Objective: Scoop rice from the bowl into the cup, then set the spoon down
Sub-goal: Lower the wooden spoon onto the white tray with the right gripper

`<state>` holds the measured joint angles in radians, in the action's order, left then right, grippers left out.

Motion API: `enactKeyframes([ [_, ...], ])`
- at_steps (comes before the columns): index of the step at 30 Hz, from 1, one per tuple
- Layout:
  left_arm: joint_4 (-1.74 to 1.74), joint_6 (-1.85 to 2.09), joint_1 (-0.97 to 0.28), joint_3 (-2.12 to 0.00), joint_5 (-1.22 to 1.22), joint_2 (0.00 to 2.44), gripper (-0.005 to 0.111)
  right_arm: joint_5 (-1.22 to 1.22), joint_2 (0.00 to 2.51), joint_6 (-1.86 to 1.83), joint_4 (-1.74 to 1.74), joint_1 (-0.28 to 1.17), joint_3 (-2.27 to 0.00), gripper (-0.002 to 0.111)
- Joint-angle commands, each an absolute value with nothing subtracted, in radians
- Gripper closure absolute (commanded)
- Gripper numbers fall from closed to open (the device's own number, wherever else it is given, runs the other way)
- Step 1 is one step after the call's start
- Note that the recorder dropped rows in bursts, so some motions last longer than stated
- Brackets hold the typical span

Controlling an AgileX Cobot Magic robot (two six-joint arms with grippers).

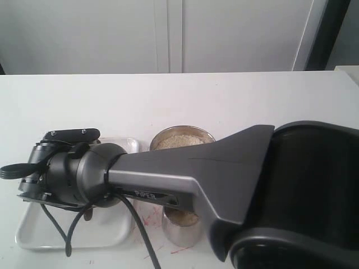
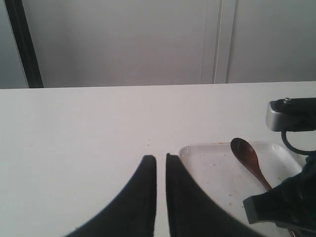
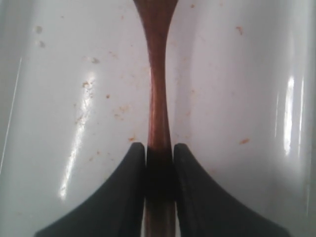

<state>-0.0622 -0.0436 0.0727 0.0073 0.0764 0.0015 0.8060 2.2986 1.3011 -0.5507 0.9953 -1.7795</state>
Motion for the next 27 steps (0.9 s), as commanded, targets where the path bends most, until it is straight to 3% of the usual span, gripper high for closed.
enactKeyframes([
  [1,-0.067,-0.049,0.067,0.0,0.079,0.0,0.092,0.811,2.296,1.285,-0.555,0.996,-1.783,0.092],
  [9,-0.067,-0.049,0.067,0.0,0.079,0.0,0.092,0.782,2.296,1.285,-0.557,0.996,-1.783,0.077],
  [27,-0.067,-0.049,0.067,0.0,0.079,0.0,0.092,0.784,2.219,1.284,-0.598,0.996,-1.783,0.077],
])
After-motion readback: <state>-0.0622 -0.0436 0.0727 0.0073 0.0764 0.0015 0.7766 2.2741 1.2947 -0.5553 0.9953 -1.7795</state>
